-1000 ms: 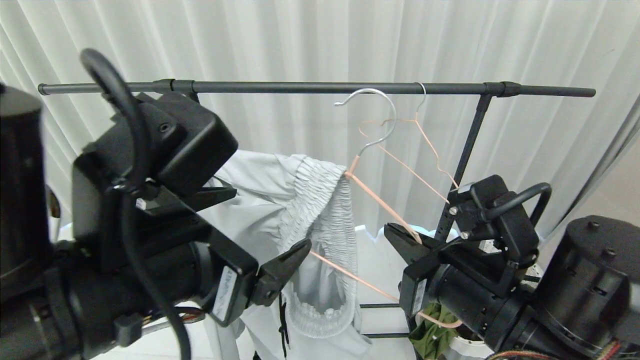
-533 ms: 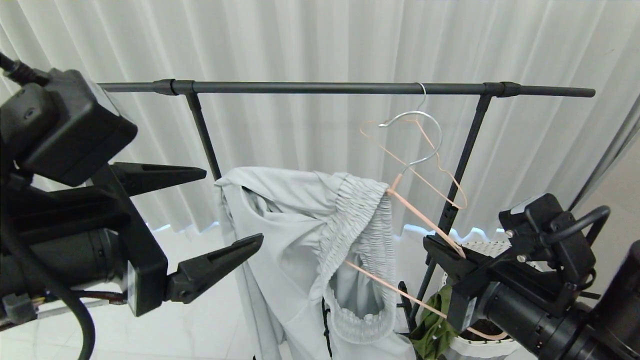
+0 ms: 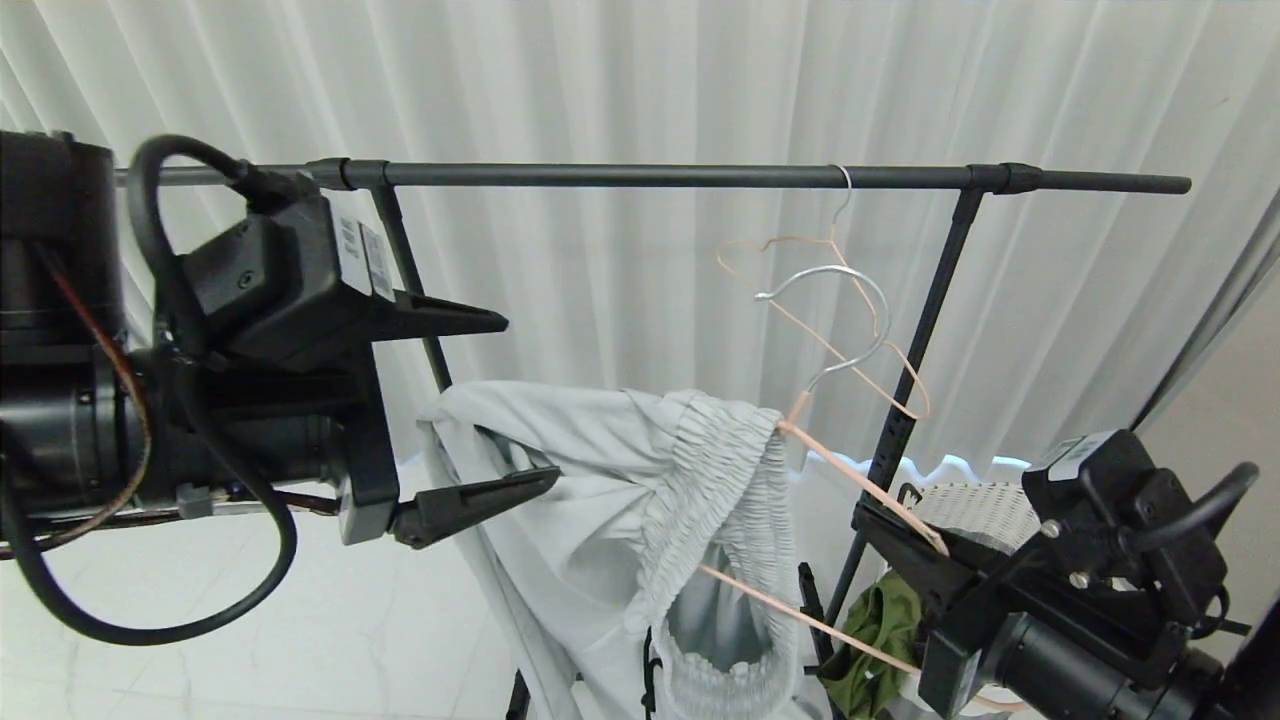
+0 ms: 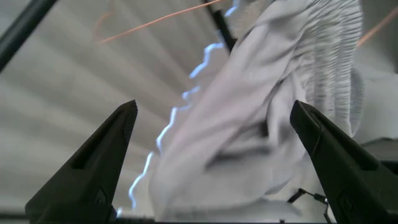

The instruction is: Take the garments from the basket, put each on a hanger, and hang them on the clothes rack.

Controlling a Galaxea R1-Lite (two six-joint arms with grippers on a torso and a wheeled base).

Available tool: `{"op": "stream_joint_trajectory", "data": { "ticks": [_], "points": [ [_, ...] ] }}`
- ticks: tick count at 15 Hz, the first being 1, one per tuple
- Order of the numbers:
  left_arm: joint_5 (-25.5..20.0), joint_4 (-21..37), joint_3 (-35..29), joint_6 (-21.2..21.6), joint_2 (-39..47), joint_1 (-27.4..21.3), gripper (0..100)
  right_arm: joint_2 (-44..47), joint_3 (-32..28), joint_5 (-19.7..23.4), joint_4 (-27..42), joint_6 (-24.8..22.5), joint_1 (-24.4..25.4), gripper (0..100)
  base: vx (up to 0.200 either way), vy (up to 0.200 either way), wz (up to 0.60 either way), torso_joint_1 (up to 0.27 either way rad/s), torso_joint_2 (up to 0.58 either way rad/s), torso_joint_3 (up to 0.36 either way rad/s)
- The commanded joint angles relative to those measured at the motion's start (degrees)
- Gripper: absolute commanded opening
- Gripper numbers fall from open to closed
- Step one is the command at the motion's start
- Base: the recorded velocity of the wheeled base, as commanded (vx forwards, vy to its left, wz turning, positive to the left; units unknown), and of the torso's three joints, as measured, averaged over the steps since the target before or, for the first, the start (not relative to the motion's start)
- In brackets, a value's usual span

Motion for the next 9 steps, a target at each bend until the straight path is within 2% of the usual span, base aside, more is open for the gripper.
{"op": "stream_joint_trajectory", "data": {
  "ticks": [1, 9],
  "points": [
    [-1.4, 0.0, -0.6, 0.6, 4.1, -0.2, 100, 0.0, 0.5, 0.0, -0.4, -0.1, 0.7, 0, 0.000, 0.000, 0.00, 0.000, 0.00, 0.000],
    [-1.9, 0.0, -0.8, 2.8, 8.6, -2.4, 100, 0.9, 0.6, 0.0, -0.5, -0.8, 2.5, 0, 0.000, 0.000, 0.00, 0.000, 0.00, 0.000]
  ]
}}
